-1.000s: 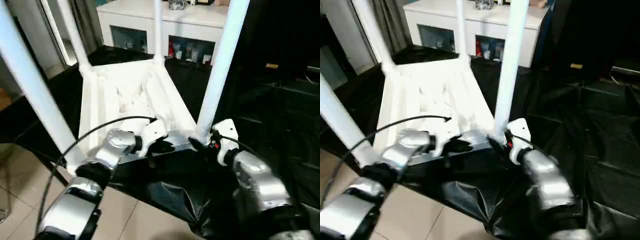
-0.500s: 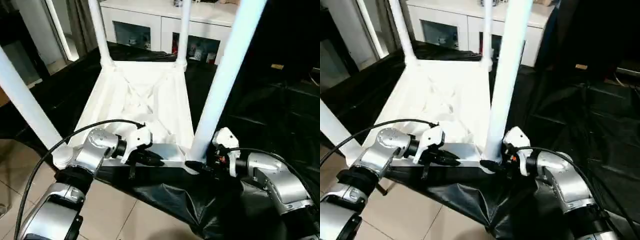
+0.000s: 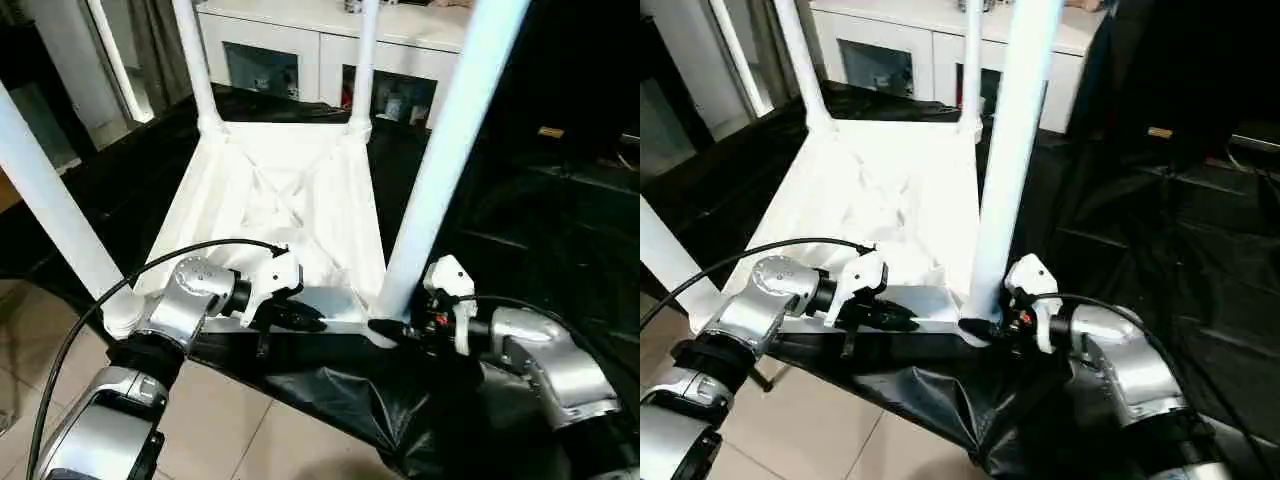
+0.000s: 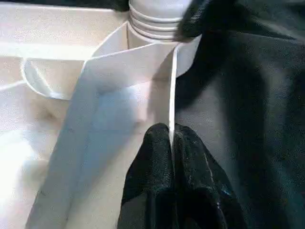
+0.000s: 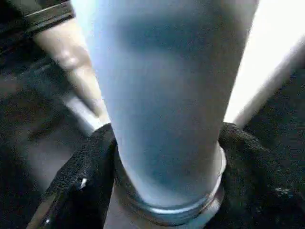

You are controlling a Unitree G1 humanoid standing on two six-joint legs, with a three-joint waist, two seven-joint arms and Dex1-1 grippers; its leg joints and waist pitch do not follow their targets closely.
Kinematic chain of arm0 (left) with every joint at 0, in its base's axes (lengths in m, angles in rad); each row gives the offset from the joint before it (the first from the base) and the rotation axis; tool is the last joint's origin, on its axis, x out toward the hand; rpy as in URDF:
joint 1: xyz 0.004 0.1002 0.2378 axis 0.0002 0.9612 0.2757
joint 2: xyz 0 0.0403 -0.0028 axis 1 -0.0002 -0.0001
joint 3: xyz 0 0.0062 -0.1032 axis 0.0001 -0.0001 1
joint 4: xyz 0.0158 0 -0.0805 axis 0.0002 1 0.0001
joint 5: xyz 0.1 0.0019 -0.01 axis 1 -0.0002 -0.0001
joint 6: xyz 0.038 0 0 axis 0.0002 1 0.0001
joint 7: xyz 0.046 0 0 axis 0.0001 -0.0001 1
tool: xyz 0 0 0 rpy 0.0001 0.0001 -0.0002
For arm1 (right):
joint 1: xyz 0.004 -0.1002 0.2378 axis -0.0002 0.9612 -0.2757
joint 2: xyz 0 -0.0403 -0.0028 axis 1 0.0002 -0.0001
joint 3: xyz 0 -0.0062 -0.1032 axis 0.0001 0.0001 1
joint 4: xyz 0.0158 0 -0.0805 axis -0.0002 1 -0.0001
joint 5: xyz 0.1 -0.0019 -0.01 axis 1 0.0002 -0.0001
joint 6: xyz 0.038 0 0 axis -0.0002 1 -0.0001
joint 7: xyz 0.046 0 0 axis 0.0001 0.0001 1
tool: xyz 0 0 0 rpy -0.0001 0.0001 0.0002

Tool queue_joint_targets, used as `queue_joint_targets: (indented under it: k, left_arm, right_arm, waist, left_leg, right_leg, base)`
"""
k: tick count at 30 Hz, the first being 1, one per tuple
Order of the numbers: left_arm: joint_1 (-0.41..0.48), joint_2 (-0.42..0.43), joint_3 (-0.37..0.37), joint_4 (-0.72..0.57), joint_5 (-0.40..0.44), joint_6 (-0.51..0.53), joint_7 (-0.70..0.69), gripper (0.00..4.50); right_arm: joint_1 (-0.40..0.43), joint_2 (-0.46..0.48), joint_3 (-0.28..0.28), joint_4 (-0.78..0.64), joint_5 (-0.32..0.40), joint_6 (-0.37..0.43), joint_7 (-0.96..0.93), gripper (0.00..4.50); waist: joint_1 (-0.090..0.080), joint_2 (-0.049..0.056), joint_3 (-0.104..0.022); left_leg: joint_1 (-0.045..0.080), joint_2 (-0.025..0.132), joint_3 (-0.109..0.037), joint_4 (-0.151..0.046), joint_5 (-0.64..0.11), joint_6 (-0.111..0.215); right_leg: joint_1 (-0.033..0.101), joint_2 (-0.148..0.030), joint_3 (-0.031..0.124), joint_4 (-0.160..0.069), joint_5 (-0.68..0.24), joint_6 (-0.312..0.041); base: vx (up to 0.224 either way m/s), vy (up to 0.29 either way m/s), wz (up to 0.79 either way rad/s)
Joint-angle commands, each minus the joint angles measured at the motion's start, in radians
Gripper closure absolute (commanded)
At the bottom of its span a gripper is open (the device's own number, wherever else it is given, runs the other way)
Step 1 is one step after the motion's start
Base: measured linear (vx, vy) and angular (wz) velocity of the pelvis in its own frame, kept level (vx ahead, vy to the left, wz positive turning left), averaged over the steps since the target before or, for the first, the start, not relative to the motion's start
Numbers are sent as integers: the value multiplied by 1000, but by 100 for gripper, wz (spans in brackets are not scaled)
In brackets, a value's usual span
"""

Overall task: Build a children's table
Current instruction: Rotate leg to tighten

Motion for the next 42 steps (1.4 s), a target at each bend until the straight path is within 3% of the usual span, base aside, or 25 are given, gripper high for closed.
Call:
queue_joint_targets:
  k: [1,4,6,7,9,14,16,17,18,22,23,25,27,29,32,33,38,42]
  left_arm:
    - [2,-48,14,56,3,11,121,450]
    - [-28,-102,14,93,21,44,227,450]
    - [-37,-120,13,105,27,54,261,450]
    - [-53,-153,17,128,33,72,326,450]
    - [-78,-202,20,169,39,79,409,450]
    - [-87,-220,13,187,51,54,411,450]
    - [-83,-211,20,180,40,50,382,450]
    - [-78,-199,23,171,36,50,364,450]
    - [-78,-191,19,173,40,38,354,450]
    - [-64,-150,9,157,30,-12,261,450]
    - [-64,-150,9,157,30,-12,261,450]
    - [-34,-126,13,108,-16,-27,130,450]
    - [-6,-96,-2,70,-35,-20,27,450]
    - [7,-78,-11,53,-42,-20,-22,450]
    - [23,-59,-13,28,-57,14,-69,450]
    - [30,-49,-17,17,-62,18,-92,450]
    - [52,-20,-10,-22,-71,26,-124,450]
    - [65,-13,0,-47,-81,47,-146,450]
  right_arm:
    - [-16,31,-37,49,-12,-12,-125,176]
    - [-12,91,-39,57,-43,-5,-251,176]
    - [-11,110,-36,58,-56,-5,-290,176]
    - [-12,143,-28,60,-88,-10,-355,176]
    - [-15,198,-15,74,-136,-29,-449,176]
    - [-15,214,5,67,-148,-57,-459,176]
    - [-15,196,3,60,-132,-79,-416,107]
    - [-19,185,-18,52,-104,-75,-389,107]
    - [-22,176,-24,48,-99,-78,-374,105]
    - [-35,98,-22,22,-85,-64,-257,61]
    - [-35,98,-22,22,-85,-64,-257,61]
    - [-27,23,-20,3,-51,-70,-122,61]
    - [-6,-36,-3,-26,-22,-51,-2,61]
    - [7,-62,6,-48,-6,-34,53,61]
    - [18,-82,15,-63,2,-17,94,61]
    - [21,-89,21,-64,2,-18,113,61]
    - [24,-111,46,-66,7,-13,166,61]
    - [20,-104,52,-55,3,-15,170,99]
  waist:
    - [-3,-19,-44]
    - [-7,-17,-40]
    - [-5,-20,-42]
    - [-6,-14,-42]
    - [-6,-15,-42]
    - [-4,-14,-45]
    - [-3,-13,-46]
    - [-2,-16,-47]
    - [-1,-14,-46]
    - [-3,-19,-46]
    - [-2,-19,-46]
    - [-2,-20,-46]
    - [0,-24,-48]
    - [3,-21,-47]
    - [8,-19,-47]
    - [10,-23,-47]
    - [12,-27,-44]
    - [11,-26,-43]
  left_leg:
    - [7,24,-10,-73,-237,22]
    - [10,22,-9,-75,-268,17]
    - [8,21,-12,-76,-267,17]
    - [8,22,-13,-77,-271,17]
    - [12,20,-10,-76,-271,8]
    - [6,19,-13,-76,-259,31]
    - [4,19,-12,-74,-243,46]
    - [3,19,-11,-73,-234,54]
    - [2,20,-12,-74,-233,57]
    - [-1,21,-12,-72,-233,70]
    - [-2,21,-14,-73,-228,71]
    - [-3,22,-12,-71,-220,80]
    - [1,26,-9,-67,-199,106]
    - [-1,27,-8,-66,-178,116]
    - [2,30,-6,-66,-166,118]
    - [2,31,-5,-66,-162,113]
    - [3,31,-4,-67,-185,100]
    - [4,31,-5,-69,-185,90]
  right_leg:
    - [35,-33,16,-75,-257,-216]
    - [28,-31,18,-85,-315,-188]
    - [33,-32,17,-86,-328,-174]
    - [31,-31,17,-87,-321,-169]
    - [24,-28,19,-89,-313,-168]
    - [33,-30,18,-87,-280,-163]
    - [35,-31,17,-85,-250,-170]
    - [38,-31,17,-84,-241,-174]
    - [38,-32,16,-83,-240,-177]
    - [40,-32,16,-84,-249,-176]
    - [43,-33,15,-83,-247,-175]
    - [45,-35,16,-81,-245,-184]
    - [43,-33,17,-76,-184,-211]
    - [43,-33,16,-71,-152,-226]
    - [42,-33,15,-66,-117,-251]
    - [43,-32,14,-63,-112,-255]
    - [42,-35,15,-67,-162,-245]
    - [40,-35,16,-68,-178,-236]
  base:
    - [0,0,0]
    - [0,0,0]
    - [0,0,0]
    - [0,0,0]
    - [0,0,0]
    - [0,0,0]
    - [0,0,0]
    - [0,0,0]
    - [0,0,0]
    - [0,0,0]
    - [0,0,0]
    - [0,0,0]
    - [0,0,0]
    - [0,0,0]
    - [0,0,0]
    - [0,0,0]
    - [0,0,0]
    - [0,0,0]
